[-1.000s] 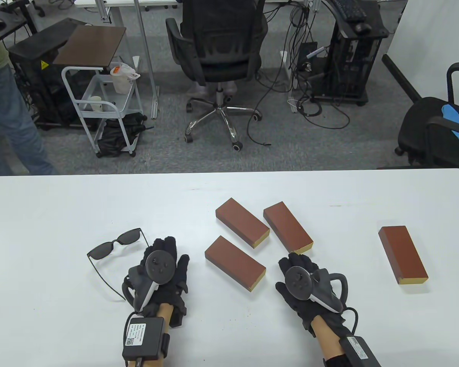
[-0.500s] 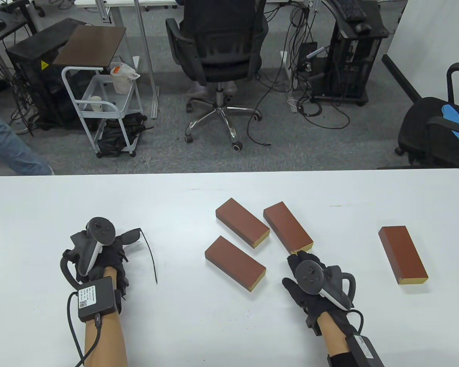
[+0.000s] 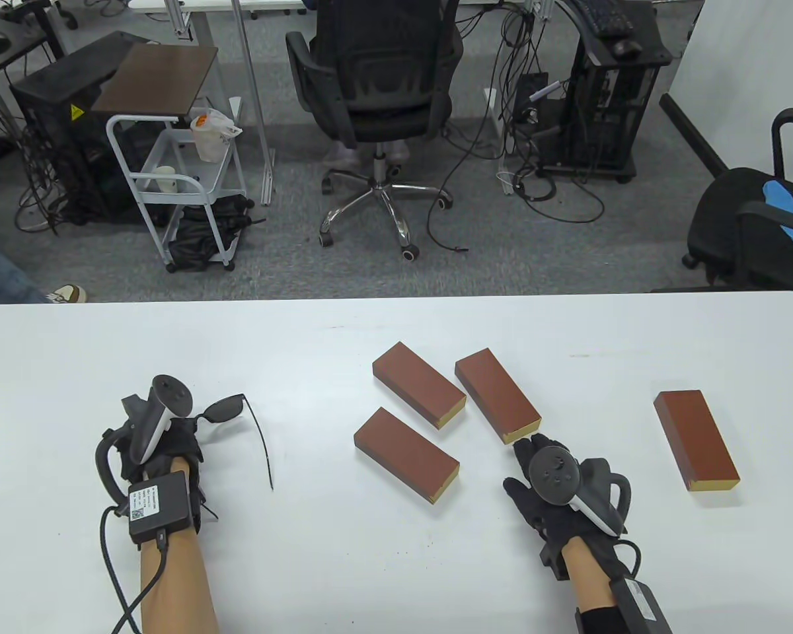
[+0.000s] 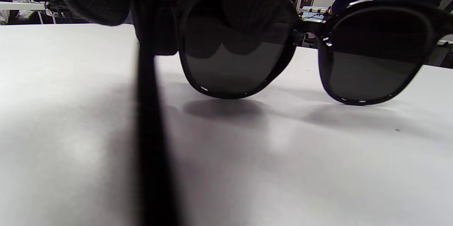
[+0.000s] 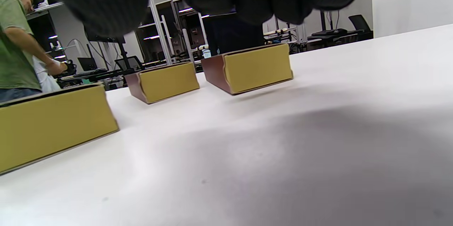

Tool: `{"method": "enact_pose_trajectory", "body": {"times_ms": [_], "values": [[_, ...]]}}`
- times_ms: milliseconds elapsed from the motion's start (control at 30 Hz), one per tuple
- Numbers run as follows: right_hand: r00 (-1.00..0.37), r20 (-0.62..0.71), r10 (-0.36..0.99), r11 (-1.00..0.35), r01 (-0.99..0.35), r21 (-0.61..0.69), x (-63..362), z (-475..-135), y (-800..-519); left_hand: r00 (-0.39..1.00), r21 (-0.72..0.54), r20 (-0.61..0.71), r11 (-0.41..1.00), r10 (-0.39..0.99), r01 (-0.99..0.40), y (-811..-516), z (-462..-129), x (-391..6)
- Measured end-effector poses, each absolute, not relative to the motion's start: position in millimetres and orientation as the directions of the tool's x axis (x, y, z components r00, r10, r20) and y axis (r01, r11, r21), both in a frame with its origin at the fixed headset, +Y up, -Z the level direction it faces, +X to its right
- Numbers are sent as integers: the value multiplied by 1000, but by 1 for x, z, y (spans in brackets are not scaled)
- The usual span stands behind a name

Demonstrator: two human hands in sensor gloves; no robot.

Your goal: Slide to open storage boxes and store sunglasses

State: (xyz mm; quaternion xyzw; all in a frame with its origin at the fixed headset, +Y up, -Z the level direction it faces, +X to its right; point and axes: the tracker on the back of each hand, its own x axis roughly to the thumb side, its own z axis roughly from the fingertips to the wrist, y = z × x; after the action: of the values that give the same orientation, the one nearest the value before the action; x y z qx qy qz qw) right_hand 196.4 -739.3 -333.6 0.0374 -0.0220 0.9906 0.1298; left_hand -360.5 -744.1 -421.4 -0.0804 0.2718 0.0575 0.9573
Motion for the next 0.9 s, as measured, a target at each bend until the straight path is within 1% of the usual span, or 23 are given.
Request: {"method": "enact_pose_trajectory", "body": {"times_ms": [167, 333, 500, 533, 567, 600, 633, 700, 800, 900], "values": [[-957, 112, 267, -961, -272, -39, 191, -333, -736, 831, -123, -538, 963, 139, -241, -739, -415, -354], [-945, 141, 295, -951, -304, -49, 187, -332, -732, 879, -107, -450, 967, 161, -231, -720, -410, -330], [-926, 182, 332, -935, -349, -69, 183, -330, -726, 960, -81, -212, 976, 180, -201, -699, -404, -275], [-924, 186, 334, -934, -351, -69, 183, -330, -726, 966, -75, -186, 978, 180, -197, -697, -404, -269], [-921, 196, 337, -932, -355, -70, 181, -330, -725, 977, -59, -114, 981, 178, -185, -693, -401, -250], [-921, 199, 336, -931, -356, -76, 181, -330, -724, 982, -54, -71, 983, 174, -178, -690, -398, -238], [-920, 201, 337, -930, -359, -82, 180, -329, -724, 984, -53, -39, 983, 174, -176, -688, -396, -229], [-911, 211, 355, -920, -381, -96, 180, -329, -721, 979, -56, 70, 981, 189, -186, -682, -389, -197], [-900, 210, 383, -904, -412, -117, 181, -328, -717, 960, -63, 177, 976, 216, -208, -674, -382, -164], [-873, 199, 446, -868, -476, -140, 185, -327, -713, 934, -64, 263, 970, 243, -234, -669, -375, -135]]}}
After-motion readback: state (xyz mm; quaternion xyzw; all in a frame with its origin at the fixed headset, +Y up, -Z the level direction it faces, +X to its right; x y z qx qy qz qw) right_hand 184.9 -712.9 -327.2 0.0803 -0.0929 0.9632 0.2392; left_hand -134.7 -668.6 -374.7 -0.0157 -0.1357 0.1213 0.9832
